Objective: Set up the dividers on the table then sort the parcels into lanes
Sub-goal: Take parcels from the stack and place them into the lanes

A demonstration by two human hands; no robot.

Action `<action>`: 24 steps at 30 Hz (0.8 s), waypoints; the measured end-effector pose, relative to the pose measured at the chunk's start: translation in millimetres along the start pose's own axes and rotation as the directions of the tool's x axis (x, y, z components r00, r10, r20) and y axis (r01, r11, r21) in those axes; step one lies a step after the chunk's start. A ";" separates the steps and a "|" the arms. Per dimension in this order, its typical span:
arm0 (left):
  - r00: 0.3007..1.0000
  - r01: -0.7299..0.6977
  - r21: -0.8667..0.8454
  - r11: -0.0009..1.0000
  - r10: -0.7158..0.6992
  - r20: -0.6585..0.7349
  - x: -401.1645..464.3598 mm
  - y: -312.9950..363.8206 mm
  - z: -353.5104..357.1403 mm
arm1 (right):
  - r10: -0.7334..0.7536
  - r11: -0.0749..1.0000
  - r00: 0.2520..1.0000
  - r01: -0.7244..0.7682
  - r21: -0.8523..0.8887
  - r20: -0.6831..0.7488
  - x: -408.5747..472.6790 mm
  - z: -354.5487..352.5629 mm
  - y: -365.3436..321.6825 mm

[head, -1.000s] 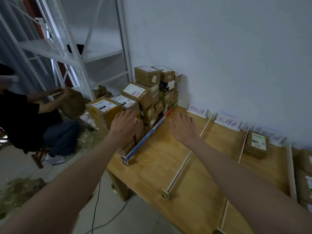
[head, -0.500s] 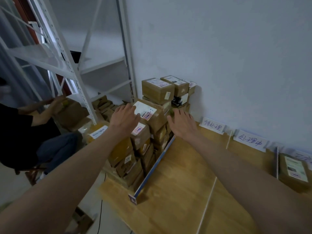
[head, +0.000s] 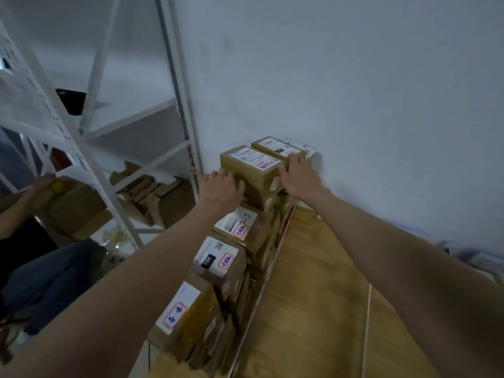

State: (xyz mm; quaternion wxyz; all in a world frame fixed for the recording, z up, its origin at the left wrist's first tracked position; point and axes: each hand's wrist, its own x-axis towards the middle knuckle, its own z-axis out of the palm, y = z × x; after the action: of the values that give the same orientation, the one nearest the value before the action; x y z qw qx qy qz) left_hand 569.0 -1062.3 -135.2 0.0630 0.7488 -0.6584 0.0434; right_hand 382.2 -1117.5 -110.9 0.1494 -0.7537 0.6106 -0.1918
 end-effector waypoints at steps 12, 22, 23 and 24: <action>0.948 0.319 -0.605 0.730 -0.230 0.221 36.8 26.9 19.3 | 0.294 0.749 0.942 -0.333 0.573 0.163 32.3 19.8 -19.3; 0.989 0.083 -0.645 0.759 -0.141 -0.038 35.6 19.7 -28.7 | 0.262 0.696 0.960 -0.257 0.671 0.096 -10.8 -13.4 -53.0; 0.993 0.049 -0.641 0.766 -0.107 -0.052 35.2 20.9 -33.1 | 0.269 0.707 0.960 -0.250 0.662 0.074 -17.6 -17.3 -54.1; 0.996 0.021 -0.634 0.773 -0.074 -0.057 34.0 23.1 -38.3 | 0.279 0.717 0.959 -0.243 0.653 0.050 -24.0 -21.0 -53.2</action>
State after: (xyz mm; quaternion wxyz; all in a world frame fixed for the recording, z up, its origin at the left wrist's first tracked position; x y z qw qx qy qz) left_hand 551.1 -1092.7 -91.6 0.3377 0.6983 -0.6125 -0.1522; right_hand 414.0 -1082.7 -70.5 0.4125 -0.5549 0.6087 -0.3891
